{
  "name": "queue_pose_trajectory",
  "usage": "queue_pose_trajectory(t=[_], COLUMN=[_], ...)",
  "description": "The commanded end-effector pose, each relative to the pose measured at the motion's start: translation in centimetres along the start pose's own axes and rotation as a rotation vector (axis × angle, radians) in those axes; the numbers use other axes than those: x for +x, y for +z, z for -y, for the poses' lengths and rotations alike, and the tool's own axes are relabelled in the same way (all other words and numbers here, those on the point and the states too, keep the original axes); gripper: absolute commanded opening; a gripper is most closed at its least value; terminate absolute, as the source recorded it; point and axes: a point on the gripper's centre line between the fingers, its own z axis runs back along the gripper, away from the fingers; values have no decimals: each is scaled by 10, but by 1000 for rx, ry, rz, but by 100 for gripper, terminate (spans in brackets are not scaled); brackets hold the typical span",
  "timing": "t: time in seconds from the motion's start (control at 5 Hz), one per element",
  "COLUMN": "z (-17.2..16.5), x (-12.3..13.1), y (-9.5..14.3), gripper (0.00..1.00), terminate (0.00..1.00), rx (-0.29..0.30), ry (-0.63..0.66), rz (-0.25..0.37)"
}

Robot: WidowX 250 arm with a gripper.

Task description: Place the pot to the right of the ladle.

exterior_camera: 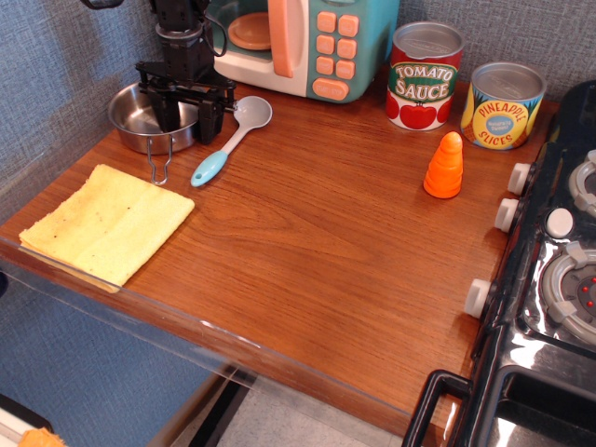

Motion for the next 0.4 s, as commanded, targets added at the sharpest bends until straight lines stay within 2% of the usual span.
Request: queue_pose_trajectory(t=[0.0,0.2], z=[-6,-10], x=[1,1], y=[11,17], gripper=[0,0], terminate=[0,0], rx=[31,39], ry=[4,34], rz=[29,43])
